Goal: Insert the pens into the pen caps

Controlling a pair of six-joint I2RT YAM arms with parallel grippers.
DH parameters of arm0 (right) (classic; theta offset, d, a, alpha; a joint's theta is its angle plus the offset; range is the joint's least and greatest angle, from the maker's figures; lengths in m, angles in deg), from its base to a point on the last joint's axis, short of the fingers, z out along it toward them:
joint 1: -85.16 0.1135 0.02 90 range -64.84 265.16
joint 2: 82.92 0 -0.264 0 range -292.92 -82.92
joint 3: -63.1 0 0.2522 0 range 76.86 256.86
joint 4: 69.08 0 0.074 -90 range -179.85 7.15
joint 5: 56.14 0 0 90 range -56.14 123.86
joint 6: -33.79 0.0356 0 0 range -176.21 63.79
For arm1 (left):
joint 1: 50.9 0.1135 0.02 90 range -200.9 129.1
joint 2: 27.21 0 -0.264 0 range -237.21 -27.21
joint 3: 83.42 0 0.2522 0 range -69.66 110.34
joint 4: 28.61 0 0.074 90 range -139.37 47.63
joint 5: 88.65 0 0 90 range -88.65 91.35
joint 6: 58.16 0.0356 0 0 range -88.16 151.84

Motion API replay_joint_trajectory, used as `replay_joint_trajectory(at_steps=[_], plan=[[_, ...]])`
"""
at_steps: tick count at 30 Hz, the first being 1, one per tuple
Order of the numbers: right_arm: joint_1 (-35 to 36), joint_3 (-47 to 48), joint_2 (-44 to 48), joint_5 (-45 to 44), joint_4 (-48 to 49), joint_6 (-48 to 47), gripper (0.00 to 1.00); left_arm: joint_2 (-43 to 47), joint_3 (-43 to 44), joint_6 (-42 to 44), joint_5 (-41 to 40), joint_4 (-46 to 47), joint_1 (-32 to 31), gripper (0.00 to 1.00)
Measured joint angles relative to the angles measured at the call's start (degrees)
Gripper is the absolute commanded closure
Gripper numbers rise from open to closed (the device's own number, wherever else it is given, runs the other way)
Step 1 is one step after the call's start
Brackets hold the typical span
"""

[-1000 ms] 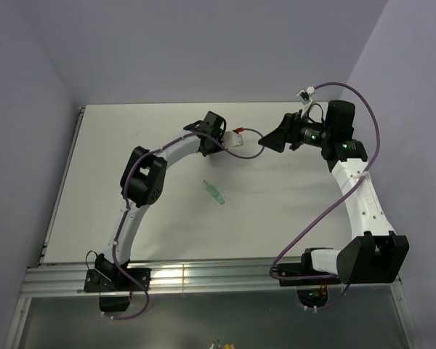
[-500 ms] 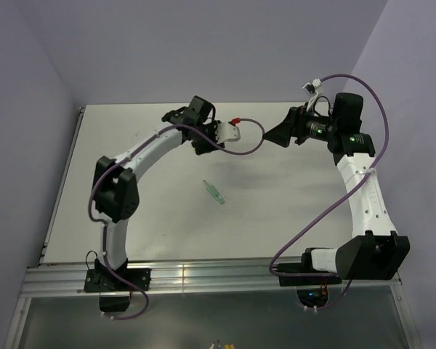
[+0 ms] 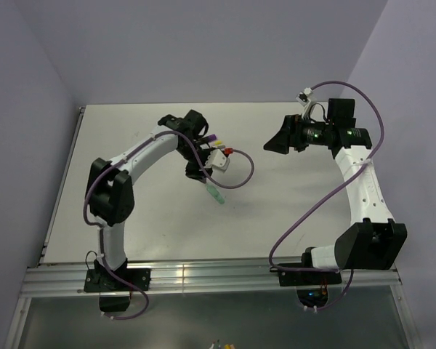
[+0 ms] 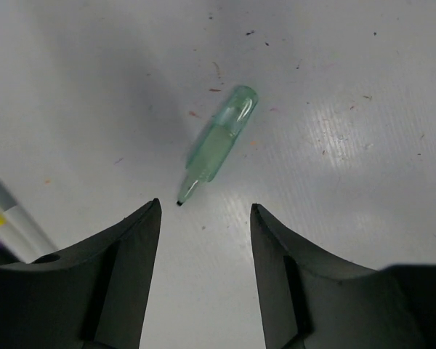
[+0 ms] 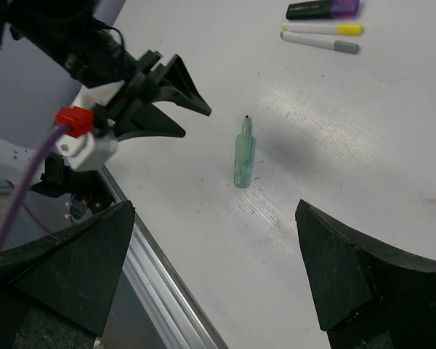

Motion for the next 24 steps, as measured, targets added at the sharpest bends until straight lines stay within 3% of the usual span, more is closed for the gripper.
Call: replay_joint_trajectory(at_steps=[5, 19, 24], plan=[[-1.14, 0.07, -0.76, -0.22, -2.51, -1.86, 0.00, -7.06, 0.55, 5.22, 0.11, -1.99, -1.49, 0.42], [-5.90, 1.11, -2.05, -1.90, -6.58, -5.33, 0.00, -9.55, -6.43, 8.46, -8.31, 8.22, -7.30, 0.45], [-6.38, 1.11, -2.05, -2.03, -7.54, -6.27, 0.00, -11.23, -6.43, 9.33, -10.34, 9.60, -7.08, 0.52]])
